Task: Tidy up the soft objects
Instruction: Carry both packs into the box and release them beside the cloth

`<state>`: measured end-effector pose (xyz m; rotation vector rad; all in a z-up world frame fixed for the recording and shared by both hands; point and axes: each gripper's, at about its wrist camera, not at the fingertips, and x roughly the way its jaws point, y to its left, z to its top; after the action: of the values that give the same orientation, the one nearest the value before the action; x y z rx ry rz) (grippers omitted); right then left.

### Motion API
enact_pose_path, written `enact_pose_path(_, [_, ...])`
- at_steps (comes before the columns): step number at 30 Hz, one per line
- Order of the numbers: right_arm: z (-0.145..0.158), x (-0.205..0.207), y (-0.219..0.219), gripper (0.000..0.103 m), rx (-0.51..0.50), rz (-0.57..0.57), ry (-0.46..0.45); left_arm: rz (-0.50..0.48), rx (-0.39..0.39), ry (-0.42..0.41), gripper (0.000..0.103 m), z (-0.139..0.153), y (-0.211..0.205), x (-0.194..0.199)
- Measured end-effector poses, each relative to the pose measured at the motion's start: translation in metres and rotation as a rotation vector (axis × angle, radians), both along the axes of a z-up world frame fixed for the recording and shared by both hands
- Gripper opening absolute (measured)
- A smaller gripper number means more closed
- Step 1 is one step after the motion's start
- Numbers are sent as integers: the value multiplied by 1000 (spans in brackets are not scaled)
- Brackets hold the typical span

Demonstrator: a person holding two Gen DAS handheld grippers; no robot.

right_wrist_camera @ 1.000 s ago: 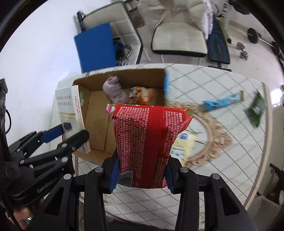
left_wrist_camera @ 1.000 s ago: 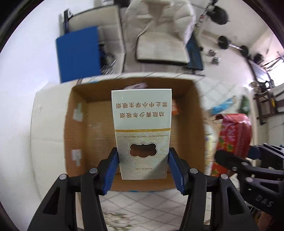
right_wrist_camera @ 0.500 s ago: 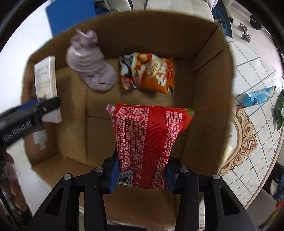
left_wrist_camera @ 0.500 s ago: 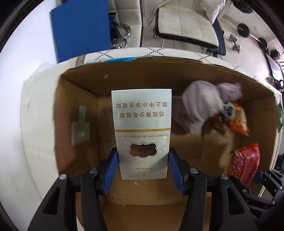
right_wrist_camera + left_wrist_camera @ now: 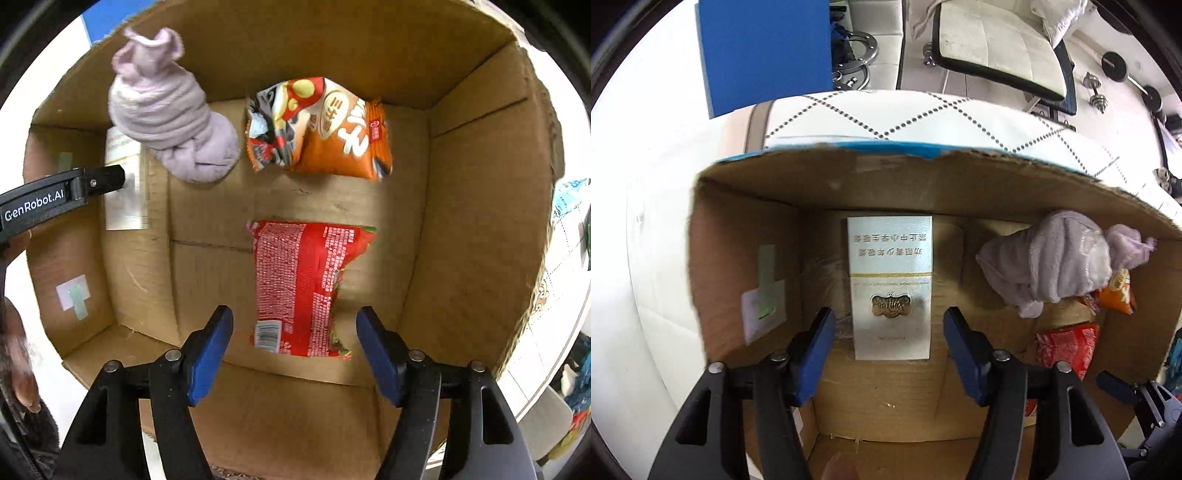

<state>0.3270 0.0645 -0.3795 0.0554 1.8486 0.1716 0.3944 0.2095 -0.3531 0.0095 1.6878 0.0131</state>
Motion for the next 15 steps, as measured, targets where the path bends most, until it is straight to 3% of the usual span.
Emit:
enact_pose_path(2, [6, -1, -1, 77, -3, -3, -16, 16, -17, -14, 66, 9, 4, -4])
enact_pose_path(3, [9, -1, -1, 86, -7, -4, -23, 19, -21, -18, 85, 12, 4, -8])
enact_pose_path(4, [14, -3, -1, 90, -8, -3, -33, 25, -37, -29, 97, 18, 5, -13])
enact_pose_path(5, [18, -4, -1, 96, -4, -3, -41, 29, -45, -36, 98, 23, 6, -18])
enact_pose_path(11, [42, -19, -3, 96, -3, -4, -91, 44, -79, -80, 99, 47, 7, -51])
enact_pose_path(15, [67, -36, -9, 96, -7, 0, -151, 46, -62, -147, 99, 68, 4, -76])
